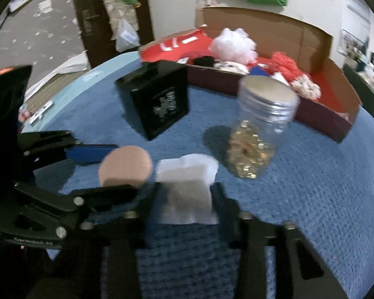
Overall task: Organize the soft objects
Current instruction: 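Grasp the beige round puff with the left tool while the right tool grasps the white tissue, then carry the beige puff and white tissue over the red box with both tools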
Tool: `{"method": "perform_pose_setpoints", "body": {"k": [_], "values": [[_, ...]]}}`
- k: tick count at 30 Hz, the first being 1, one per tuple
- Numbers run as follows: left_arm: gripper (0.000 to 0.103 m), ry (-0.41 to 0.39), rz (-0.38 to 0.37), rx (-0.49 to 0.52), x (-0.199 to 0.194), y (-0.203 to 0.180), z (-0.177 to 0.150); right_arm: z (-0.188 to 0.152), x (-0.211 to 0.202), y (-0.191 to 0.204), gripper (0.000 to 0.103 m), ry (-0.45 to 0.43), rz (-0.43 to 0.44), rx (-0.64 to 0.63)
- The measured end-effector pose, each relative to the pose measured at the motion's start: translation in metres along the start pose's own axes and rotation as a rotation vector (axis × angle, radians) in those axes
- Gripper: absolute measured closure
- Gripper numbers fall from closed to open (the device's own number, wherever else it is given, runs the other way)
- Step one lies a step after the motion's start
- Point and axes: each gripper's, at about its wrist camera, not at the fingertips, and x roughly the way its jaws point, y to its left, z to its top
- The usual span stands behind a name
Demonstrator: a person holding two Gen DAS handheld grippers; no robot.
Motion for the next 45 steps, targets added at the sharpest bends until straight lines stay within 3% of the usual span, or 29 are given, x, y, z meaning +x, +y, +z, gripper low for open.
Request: {"method": "perform_pose_setpoints", "body": {"k": [1,6,22,31,45], "values": [[0.054,-0.005,-0.011,0.006,-0.001,-0.003,-0.001,-0.001,-0.002,0.004,0.08,-0.008,-0.002,-0.019],[0.054,-0.008,-0.015,0.026,-0.003,-0.009,-0.003,-0.007,-0.014,0.006,0.088,-0.046,-0.013,-0.006],[0.055,-0.056,0.005,0.009,-0.026,0.002,0.007,-0.008,-0.052,-0.005,0.088,-0.116,-0.061,0.05],[0.055,-0.123,0.022,0.031,-0.046,0.003,0.03,0.01,-0.067,-0.011,0.088,-0.162,-0.075,0.049],[0.055,-0.143,0.032,0.049,-0.045,0.011,0.07,0.045,-0.073,-0.036,0.088,-0.189,-0.089,0.066]]}}
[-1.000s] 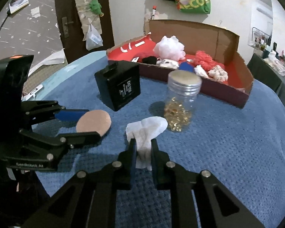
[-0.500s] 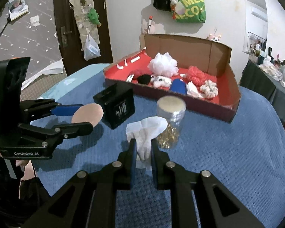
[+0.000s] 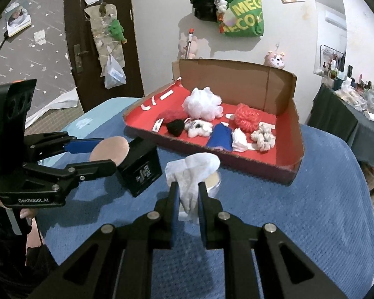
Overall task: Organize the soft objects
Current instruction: 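Carry the beige puff and white tissue over the red box with both tools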
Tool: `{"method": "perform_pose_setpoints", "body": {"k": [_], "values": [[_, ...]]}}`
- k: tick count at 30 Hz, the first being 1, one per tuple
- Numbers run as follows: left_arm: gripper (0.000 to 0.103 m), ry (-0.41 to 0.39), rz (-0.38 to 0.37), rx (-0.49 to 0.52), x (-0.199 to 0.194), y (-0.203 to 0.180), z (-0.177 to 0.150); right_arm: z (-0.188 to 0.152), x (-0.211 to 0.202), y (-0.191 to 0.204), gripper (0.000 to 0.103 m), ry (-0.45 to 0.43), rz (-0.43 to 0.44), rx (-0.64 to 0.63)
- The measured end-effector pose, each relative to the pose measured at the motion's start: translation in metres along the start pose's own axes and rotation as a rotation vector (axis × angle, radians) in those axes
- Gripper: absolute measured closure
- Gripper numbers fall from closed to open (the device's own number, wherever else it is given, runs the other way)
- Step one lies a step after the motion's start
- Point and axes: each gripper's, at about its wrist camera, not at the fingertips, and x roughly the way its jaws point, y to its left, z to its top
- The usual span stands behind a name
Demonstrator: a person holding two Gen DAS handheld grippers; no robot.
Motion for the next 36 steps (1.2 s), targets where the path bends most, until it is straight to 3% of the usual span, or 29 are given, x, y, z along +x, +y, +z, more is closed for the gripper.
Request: {"method": "perform_pose_setpoints", "body": {"k": [21,36], "values": [[0.055,0.045,-0.024,0.014,0.045,0.024,0.049,0.038,0.03,-0.034,0.088,0.024,-0.008,0.019],[0.055,0.198,-0.089,0.073,0.102,0.028,0.077,0.059,0.062,-0.06,0.088,0.15,-0.032,-0.011]]}}
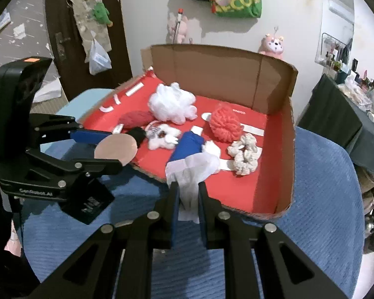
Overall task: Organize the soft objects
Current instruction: 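Carry the beige puff and white tissue over the red box with both tools, then lower the puff and tissue into the box and open both tools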
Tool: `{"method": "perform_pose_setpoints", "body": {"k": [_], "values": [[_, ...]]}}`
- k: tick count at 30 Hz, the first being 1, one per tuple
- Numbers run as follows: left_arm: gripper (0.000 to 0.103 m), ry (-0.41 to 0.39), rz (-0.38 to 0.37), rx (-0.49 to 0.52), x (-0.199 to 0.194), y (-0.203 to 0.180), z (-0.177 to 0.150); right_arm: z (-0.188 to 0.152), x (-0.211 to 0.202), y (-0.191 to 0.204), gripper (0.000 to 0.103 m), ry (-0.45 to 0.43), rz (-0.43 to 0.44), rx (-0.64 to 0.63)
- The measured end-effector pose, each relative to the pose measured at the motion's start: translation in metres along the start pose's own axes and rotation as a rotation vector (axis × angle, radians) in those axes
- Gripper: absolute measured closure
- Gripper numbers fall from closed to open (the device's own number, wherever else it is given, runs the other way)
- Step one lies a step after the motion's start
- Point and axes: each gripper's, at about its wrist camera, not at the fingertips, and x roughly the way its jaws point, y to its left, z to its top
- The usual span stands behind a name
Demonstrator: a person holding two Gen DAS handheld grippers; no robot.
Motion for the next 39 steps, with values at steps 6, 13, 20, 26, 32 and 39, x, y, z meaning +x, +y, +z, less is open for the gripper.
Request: {"method": "perform_pose_setpoints", "body": {"k": [6,13,20,26,32,39], "values": [[0.055,0.072,-0.025,0.013,0.019,0.006,0.015,0.019,0.023,-0.013,0.088,0.109,-0.048,-0.059],[0.055,0.164,-0.032,0.027,0.043,0.015,0.026,0.036,0.055,-0.02,0.088,0.245,-0.097,-0.127],[0.055,0.237,-0.014,0.042,0.068,0.022,0.031,0.036,0.085,-0.024,0.088,0.363,-0.162,-0.157],[0.054,0.257,0.004,0.048,0.081,0.024,0.031,0.035,0.097,-0.03,0.086,0.394,-0.181,-0.149],[0.053,0.246,0.005,0.039,0.084,0.026,0.033,0.035,0.101,-0.033,0.081,0.396,-0.197,-0.152],[0.051,0.235,-0.014,0.013,0.084,0.032,0.035,0.031,0.103,-0.029,0.053,0.39,-0.217,-0.17]]}}
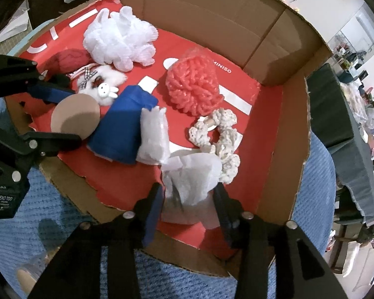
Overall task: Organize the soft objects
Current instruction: 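Lower the puff and tissue into the box and open both tools, then lift both tools up out of the box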
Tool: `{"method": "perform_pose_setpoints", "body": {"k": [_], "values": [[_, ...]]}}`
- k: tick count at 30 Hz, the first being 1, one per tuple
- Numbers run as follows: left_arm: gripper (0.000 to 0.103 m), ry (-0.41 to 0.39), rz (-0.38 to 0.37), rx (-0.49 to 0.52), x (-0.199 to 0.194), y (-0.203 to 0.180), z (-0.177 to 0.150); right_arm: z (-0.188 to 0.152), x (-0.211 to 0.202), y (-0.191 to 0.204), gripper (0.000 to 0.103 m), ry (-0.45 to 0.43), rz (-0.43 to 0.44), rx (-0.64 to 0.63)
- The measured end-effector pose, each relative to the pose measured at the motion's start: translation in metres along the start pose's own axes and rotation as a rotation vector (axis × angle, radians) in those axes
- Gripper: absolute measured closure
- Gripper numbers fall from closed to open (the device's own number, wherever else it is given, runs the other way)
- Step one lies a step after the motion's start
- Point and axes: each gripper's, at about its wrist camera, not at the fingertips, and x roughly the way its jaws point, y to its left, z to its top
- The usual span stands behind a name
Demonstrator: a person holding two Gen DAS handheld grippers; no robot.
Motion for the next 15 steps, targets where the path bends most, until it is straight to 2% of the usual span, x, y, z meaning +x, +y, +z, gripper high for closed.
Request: {"method": "perform_pose_setpoints", "body": {"k": [2,5,11,15], "values": [[0.05,-0.001,-0.001,-0.005,-0.001,0.001,0.0,-0.001,-0.002,0.001,0.047,-0.005,-0.003,0.0],[0.04,-0.002,-0.004,-0.015,-0.006,0.001,-0.002,-0.003,-0.007,0.004,0.041,-0.014,-0.003,0.003],[0.039,-0.035,-0.014,-0.033,-0.018,0.0,-0.008,-0.006,-0.017,0.005,0.033,-0.045,0.002,0.021],[0.027,-0.057,-0.031,-0.059,-0.03,0.0,-0.012,-0.007,-0.029,0.004,0.025,-0.076,0.012,0.047]]}}
